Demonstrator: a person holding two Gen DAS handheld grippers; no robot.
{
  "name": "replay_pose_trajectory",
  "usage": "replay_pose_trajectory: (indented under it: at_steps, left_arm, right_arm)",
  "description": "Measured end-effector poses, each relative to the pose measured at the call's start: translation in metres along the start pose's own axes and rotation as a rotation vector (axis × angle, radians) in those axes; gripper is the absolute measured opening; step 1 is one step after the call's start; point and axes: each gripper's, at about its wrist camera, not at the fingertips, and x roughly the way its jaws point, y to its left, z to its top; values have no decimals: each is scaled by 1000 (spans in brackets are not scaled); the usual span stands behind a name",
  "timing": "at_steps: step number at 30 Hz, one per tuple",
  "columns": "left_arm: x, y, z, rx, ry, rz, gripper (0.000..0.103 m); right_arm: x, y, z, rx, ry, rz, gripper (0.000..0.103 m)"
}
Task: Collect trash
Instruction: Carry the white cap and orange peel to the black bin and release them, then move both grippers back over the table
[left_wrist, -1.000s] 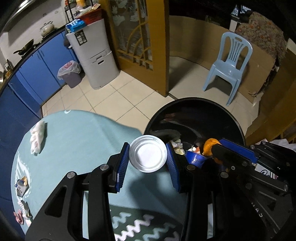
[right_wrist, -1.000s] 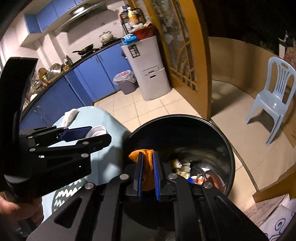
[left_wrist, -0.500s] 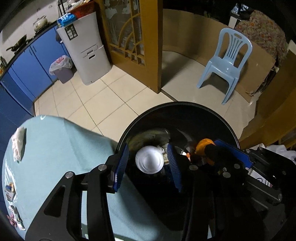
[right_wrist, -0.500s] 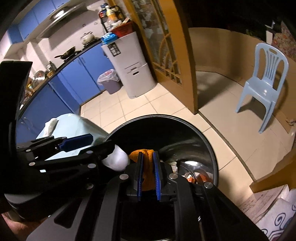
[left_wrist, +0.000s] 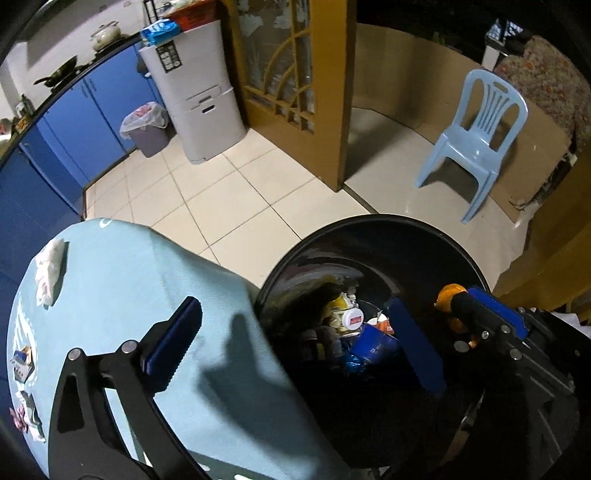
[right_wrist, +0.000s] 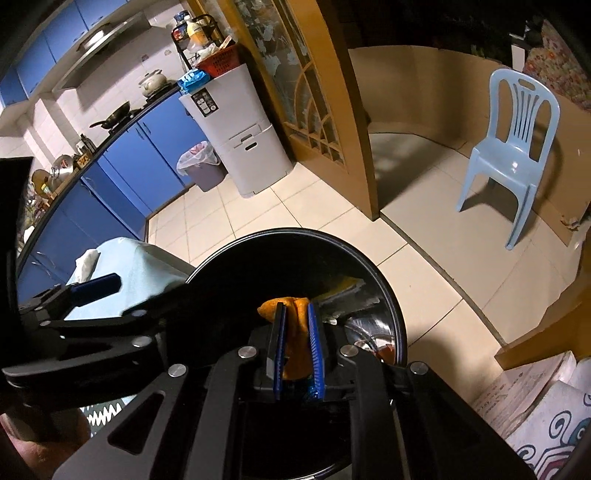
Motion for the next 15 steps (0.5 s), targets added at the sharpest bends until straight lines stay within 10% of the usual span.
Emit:
replay_pose_trajectory:
  at_steps: [4,5,15]
  left_arm:
    - [-7,14,-1,-35,-17,78,100]
    - [-8,20,-1,-50,-19,87,100]
    - [-29,41,-4,-133,-60,-44,100]
  right_arm:
    - [1,2,-1,-1,3,-15,53]
    - [0,1,-2,9,-7,-7,78]
    - [-8,15,-2,-15,-22,-4,81]
